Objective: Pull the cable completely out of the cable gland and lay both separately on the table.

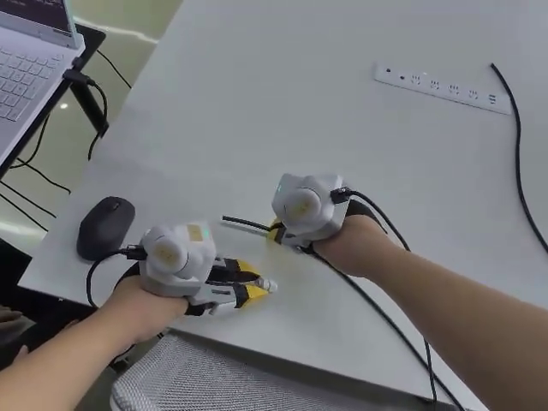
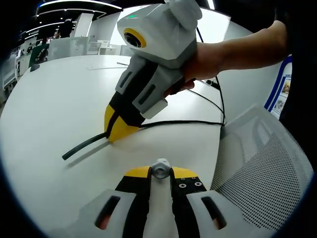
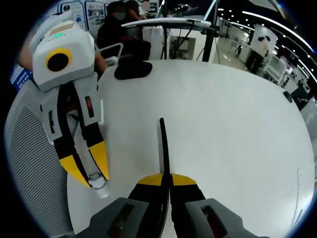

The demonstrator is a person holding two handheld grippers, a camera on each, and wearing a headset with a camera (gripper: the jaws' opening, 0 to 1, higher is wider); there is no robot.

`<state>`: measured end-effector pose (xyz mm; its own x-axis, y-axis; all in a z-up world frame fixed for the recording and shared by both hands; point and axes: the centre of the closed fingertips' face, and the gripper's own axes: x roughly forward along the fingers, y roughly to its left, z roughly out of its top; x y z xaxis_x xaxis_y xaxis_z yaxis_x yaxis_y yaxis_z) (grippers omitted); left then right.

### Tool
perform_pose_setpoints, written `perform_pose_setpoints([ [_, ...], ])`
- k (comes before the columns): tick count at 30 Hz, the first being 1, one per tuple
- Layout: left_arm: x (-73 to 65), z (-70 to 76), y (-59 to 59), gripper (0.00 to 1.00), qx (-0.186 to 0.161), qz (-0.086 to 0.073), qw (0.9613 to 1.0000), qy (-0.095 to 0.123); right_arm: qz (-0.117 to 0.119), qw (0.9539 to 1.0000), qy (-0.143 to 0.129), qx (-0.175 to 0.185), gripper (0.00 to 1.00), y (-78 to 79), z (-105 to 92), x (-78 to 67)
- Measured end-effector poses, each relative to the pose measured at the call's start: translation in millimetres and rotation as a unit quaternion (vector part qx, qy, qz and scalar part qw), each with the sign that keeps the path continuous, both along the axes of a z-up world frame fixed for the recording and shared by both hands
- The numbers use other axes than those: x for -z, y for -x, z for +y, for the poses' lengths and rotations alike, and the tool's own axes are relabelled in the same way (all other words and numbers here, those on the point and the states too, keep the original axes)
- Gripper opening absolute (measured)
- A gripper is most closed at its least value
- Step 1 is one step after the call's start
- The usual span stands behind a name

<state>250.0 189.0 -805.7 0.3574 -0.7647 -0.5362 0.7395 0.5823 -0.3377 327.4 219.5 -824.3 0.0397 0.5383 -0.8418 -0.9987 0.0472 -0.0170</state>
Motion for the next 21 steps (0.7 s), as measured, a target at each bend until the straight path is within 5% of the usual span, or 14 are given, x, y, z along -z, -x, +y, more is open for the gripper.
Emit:
perform_pose_setpoints([
  [21,4.7,1.7,2.0,0.16,0.008,-0.014,0.9995,-0.026,-0.013,0.9999,-0.001,-0.004,0.00,1.0,-0.5,-0.3],
])
